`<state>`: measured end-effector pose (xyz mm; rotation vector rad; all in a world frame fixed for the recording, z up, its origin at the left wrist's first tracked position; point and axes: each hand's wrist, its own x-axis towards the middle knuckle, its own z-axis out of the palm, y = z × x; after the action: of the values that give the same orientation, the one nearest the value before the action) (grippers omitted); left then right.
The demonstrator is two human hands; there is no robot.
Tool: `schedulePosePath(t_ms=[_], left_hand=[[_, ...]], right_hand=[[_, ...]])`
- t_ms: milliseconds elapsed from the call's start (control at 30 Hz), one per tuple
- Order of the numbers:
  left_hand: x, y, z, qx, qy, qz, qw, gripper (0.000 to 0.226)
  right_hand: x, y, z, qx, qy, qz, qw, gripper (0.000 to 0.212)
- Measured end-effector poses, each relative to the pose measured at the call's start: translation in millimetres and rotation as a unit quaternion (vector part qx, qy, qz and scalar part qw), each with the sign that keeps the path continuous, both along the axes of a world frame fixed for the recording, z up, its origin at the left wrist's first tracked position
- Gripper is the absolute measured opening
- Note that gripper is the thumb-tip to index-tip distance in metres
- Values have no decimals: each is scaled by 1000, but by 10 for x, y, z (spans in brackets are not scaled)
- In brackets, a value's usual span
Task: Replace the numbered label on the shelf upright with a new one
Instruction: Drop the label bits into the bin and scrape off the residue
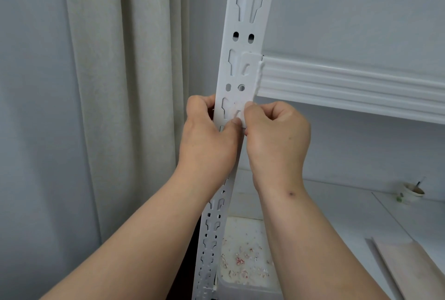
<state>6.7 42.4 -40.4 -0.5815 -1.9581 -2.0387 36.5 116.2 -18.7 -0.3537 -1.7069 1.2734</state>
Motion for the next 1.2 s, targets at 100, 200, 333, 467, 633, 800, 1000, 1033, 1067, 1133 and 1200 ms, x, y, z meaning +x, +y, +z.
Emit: schedulePosePath(t_ms=[100, 200, 333, 467, 633, 800, 1000, 1033, 1067, 1133, 1200], left_hand=[[17, 3, 3, 0, 0, 0, 1000, 30], [34, -1, 14, 2, -5, 0, 1000, 29], [45, -6, 24, 0, -9, -2, 1000, 29], [43, -11, 31, -2, -10, -5, 1000, 30], [32, -5, 17, 3, -7, -9, 1000, 30], [27, -8, 18, 5, -9, -8, 1000, 30], [31, -9, 10, 0, -10, -8, 1000, 30], [27, -11, 9, -1, -9, -8, 1000, 29], [23, -11, 10, -3, -7, -8, 1000, 30], [13, -12, 6, -3, -5, -8, 1000, 30], [7, -8, -1, -1, -4, -8, 1000, 30]], right_hand=[[-13, -4, 0, 11, 4, -14, 1000, 24], [-27, -14, -5, 30, 3, -29, 999, 24], [-11, -4, -26, 38, -1, -30, 999, 24], [14, -6, -60, 13, -1, -5, 1000, 20], [-1, -5, -25, -3, 4, -7, 1000, 24], [-27, -17, -1, 14, -1, -22, 1000, 25], [-19, -15, -28, 35, -1, -32, 999, 24], [-8, -18, -40, 31, 2, -26, 999, 24], [2, -22, -52, 23, 6, -17, 1000, 23], [13, -29, -64, 4, 8, -1, 1000, 22], [4, -17, -50, -31, 14, 12, 999, 25]])
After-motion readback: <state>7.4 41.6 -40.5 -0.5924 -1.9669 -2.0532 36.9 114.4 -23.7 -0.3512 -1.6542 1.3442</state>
